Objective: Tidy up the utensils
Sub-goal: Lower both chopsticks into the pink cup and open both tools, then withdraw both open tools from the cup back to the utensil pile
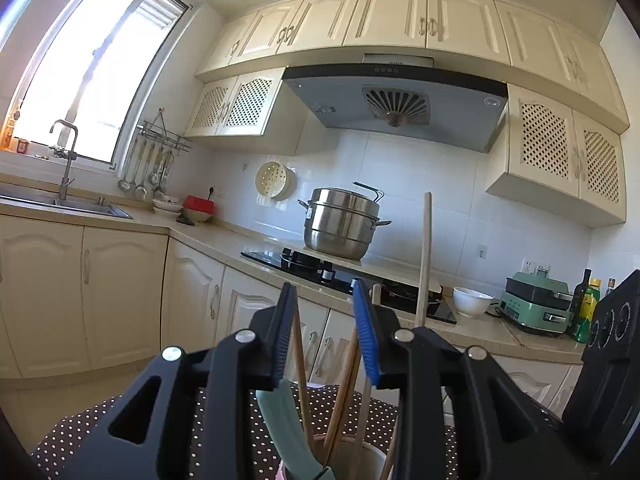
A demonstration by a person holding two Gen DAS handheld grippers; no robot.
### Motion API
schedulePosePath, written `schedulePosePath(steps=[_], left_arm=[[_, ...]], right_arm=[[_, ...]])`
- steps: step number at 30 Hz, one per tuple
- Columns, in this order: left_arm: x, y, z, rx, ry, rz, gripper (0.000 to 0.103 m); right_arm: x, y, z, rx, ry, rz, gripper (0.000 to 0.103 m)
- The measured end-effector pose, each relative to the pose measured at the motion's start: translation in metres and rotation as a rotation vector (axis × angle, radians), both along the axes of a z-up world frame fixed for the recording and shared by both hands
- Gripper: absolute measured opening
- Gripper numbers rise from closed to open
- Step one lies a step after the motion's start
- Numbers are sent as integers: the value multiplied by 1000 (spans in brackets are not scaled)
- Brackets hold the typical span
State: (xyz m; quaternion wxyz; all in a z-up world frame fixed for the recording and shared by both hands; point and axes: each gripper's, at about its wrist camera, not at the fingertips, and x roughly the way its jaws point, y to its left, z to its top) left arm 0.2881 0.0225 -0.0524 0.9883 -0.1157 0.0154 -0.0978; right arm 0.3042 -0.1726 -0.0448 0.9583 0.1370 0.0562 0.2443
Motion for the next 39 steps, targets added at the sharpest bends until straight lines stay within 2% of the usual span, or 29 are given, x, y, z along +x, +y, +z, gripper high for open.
schedulePosePath(steps=[24,39], left_arm=[[-30,11,14,31,42,24,46],[-73,18,23,44,71,48,51]], right_arm=[[-18,7,4,-49,69,-6,7],[-57,5,21,-81,61,-40,9]])
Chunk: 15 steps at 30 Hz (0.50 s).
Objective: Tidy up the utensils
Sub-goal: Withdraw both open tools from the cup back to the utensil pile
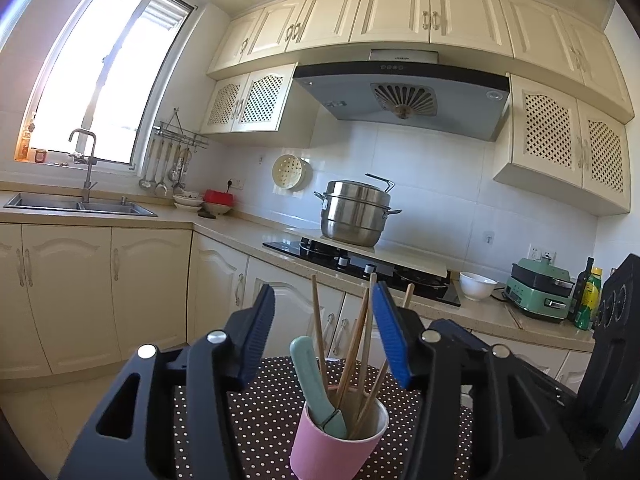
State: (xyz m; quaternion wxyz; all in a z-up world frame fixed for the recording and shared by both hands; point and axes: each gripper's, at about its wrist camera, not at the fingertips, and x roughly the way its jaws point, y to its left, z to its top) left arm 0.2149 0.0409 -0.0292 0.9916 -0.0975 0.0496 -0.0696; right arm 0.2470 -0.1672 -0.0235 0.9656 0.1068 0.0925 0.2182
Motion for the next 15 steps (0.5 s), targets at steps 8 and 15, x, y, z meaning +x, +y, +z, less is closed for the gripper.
schedulePosePath(steps=[8,15], left_arm=[[-30,2,-2,4,70,-11,54],[-46,0,-26,32,295,-84,55]], right_arm=[[-31,-4,4,-31,14,3,9],[-54,-13,-14,-97,103,17,9]])
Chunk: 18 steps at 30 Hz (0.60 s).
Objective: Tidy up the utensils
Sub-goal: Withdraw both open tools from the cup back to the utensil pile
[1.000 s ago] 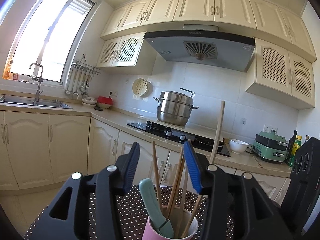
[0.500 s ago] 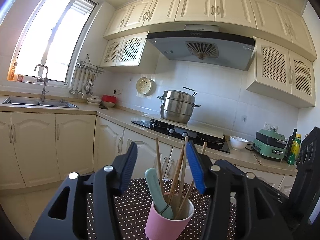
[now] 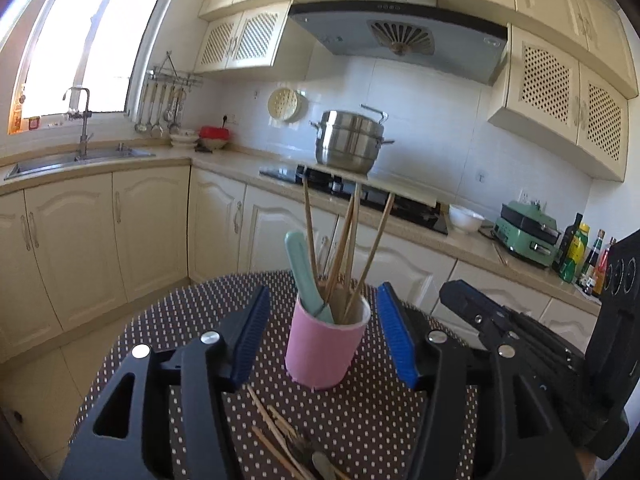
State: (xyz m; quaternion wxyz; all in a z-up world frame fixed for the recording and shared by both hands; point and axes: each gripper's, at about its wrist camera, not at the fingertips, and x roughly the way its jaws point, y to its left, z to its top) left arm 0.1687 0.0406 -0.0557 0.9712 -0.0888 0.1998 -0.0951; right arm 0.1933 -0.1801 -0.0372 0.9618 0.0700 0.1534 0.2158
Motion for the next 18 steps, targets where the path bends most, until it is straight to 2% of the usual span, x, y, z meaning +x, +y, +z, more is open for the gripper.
schedulePosePath(steps=[5,9,11,15,18], left_arm=[[0,2,-46,-6,276,-9,55],[-4,6,-82,-53,413,-10,55],[-4,4,-100,-46,479,-14,55],[-6,-3,-127,18,567,-18,55],[-9,-9,-138,85,589,-10,55]], right_arm=[[-10,-7,-29,-40,120,13,9],[-16,-11,-56,-55,228,23,9],[-19,-12,-67,-60,263,32,9],[-24,-13,-83,-70,317,44,9],[-26,-13,-87,-78,335,52,9]])
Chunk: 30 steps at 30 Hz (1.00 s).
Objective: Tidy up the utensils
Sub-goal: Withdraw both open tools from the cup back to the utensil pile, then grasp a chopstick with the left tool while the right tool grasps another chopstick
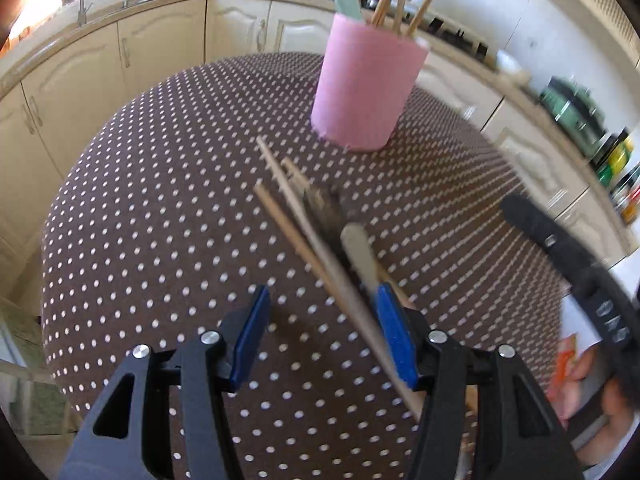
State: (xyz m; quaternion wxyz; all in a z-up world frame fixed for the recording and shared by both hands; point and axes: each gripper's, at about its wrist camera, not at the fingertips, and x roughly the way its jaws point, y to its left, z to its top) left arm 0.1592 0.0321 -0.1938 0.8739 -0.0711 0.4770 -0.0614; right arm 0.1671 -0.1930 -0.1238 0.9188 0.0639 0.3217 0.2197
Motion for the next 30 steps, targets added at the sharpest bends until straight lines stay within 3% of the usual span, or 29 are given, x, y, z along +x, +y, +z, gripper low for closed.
schedulePosePath(steps=[5,7,9,11,18,25,30], left_arm=[[-3,-1,0,47,3,-1,55],[-6,5,-1,43,6,-3,55],[-11,15,-1,44,12,2,55],[-14,17,0,55,9,-6,55],[-21,18,3,88,13,-15,55],[-8,29,6,109,38,27,27],[1,29,7,138,42,25,20]], right_arm=[[0,3,-3,-12,32,30,9],[1,7,-3,-25,42,47,14],[3,11,-4,-43,58,66,34],[2,15,-5,-54,63,85,41],[10,33,-15,-144,123,132,44],[21,57,-24,-244,210,202,44],[29,73,-31,-330,258,239,44]])
